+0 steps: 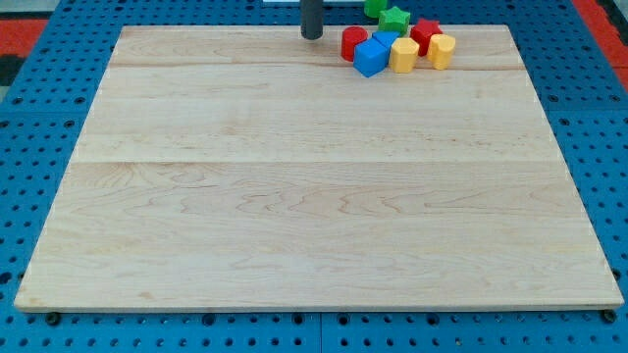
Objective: Nudge blue cube along with red circle up a bit
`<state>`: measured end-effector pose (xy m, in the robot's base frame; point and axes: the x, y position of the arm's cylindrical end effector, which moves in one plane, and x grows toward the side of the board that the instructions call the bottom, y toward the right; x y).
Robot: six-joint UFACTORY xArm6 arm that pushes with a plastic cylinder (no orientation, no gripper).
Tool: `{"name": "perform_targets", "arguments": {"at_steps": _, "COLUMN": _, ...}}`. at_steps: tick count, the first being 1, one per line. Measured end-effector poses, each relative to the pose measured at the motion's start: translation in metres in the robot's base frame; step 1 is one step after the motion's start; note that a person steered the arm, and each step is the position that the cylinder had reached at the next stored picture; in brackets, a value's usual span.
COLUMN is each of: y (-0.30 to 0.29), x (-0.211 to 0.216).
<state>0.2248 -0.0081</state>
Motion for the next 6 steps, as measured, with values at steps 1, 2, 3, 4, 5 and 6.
{"name": "perform_targets", "arguments": {"at_steps": 1, "y": 0.027, "x": 0.055}}
{"name": "perform_targets", "arguments": {"at_steps": 2, "y": 0.039, "x": 0.082}}
{"name": "perform_targets", "arguments": {"at_steps": 3, "y": 0.069, "x": 0.08}}
{"name": "perform_targets", "arguments": {"at_steps": 4, "y": 0.095, "x": 0.072}}
{"name": "perform_targets", "arguments": {"at_steps": 5, "y": 0.096, "x": 0.056}}
{"name": "perform_targets", "arguments": {"at_steps": 6, "y": 0.104, "x": 0.043}}
